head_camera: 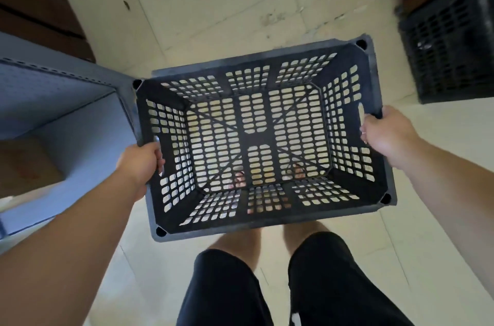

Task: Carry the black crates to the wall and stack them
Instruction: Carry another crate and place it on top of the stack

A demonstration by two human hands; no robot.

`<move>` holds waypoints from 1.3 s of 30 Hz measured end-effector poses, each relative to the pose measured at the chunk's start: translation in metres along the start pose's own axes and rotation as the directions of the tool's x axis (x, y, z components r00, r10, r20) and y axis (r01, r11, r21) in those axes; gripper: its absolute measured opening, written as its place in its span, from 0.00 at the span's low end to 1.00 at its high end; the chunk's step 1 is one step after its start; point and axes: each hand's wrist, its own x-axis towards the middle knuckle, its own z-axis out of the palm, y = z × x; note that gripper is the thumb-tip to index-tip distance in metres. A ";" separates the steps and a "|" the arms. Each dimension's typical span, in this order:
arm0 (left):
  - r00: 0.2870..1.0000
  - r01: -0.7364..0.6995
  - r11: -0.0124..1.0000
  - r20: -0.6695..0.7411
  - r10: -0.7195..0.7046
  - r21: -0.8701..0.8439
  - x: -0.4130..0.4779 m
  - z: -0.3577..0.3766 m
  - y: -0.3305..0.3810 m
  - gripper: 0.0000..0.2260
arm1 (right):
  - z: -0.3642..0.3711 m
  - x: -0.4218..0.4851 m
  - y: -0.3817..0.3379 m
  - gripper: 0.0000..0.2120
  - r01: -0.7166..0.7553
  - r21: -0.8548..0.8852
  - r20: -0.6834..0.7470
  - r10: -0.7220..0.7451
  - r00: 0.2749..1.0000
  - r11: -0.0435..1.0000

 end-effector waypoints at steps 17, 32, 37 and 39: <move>0.929 -0.299 0.953 0.246 0.278 0.053 -0.269 -0.072 0.137 0.08 | -0.237 -0.259 0.069 0.10 -0.104 0.288 -0.198 0.165 0.966 0.952; 0.686 -0.678 0.676 0.582 0.437 0.290 -0.417 0.005 0.188 0.07 | -0.233 -0.439 0.223 0.15 -0.272 0.599 -0.381 0.567 0.730 0.753; 0.585 -0.786 0.505 0.693 0.420 0.357 -0.488 0.075 0.157 0.07 | -0.208 -0.488 0.309 0.14 -0.309 0.752 -0.306 0.723 0.619 0.582; 0.548 -0.820 0.434 0.733 0.402 0.374 -0.519 0.107 0.136 0.07 | -0.198 -0.507 0.346 0.14 -0.333 0.787 -0.268 0.774 0.573 0.519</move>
